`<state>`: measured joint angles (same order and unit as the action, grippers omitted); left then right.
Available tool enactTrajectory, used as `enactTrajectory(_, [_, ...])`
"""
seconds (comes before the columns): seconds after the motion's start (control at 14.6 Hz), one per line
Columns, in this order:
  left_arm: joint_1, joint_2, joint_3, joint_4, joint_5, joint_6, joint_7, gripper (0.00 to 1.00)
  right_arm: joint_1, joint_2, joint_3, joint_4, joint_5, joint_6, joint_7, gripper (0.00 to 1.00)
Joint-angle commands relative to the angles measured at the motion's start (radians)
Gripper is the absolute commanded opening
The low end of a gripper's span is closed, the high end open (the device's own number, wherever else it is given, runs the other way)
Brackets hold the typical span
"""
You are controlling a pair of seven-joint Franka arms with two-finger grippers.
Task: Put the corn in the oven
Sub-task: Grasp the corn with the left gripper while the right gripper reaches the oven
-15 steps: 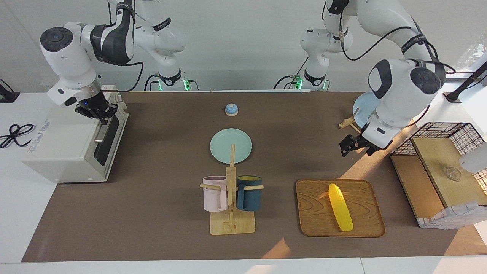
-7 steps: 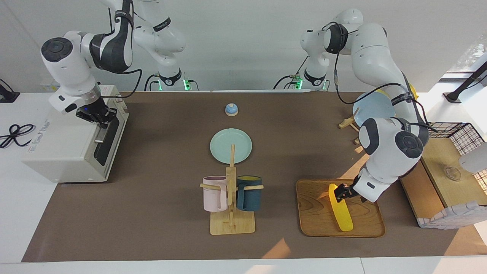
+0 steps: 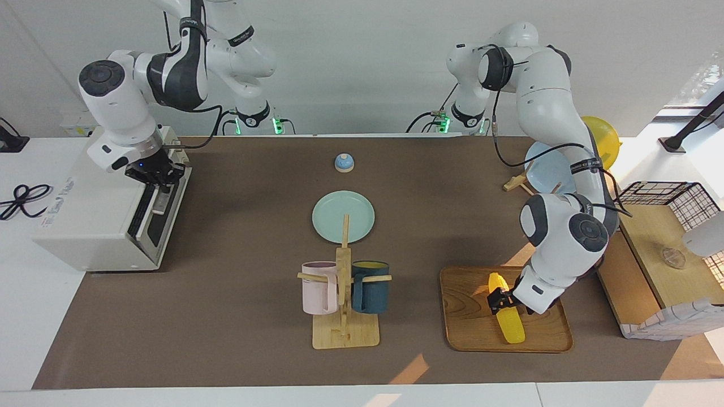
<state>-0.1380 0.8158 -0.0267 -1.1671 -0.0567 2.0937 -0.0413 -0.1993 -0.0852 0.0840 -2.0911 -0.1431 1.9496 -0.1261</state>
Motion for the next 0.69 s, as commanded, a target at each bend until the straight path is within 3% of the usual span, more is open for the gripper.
enactTrajectory(0.0, [-0.003,0.022,0.002,0.038,0.018,0.005,0.017,0.87,0.004,0.1,-0.006,-0.086,0.035,0.153,0.06,0.0])
enactTrajectory(0.14, [-0.005,0.02,0.002,0.033,0.02,0.003,0.038,0.68,0.036,0.12,-0.006,-0.119,0.054,0.231,0.115,0.0])
enactTrajectory(0.27, [-0.006,0.017,0.004,0.032,0.02,-0.009,0.038,0.32,0.087,0.119,-0.006,-0.17,0.054,0.301,0.166,0.0])
enactTrajectory(0.34, [-0.009,0.017,0.004,0.033,0.02,-0.011,0.038,0.1,0.093,0.122,-0.006,-0.193,0.054,0.331,0.19,0.0])
enactTrajectory(0.41, [-0.015,0.014,0.004,0.033,0.018,-0.015,0.038,0.0,0.107,0.128,-0.006,-0.21,0.054,0.365,0.203,0.0])
enactTrajectory(0.62, [-0.02,-0.055,0.001,0.033,-0.015,-0.099,0.023,0.0,0.107,0.147,-0.006,-0.224,0.056,0.394,0.204,0.0])
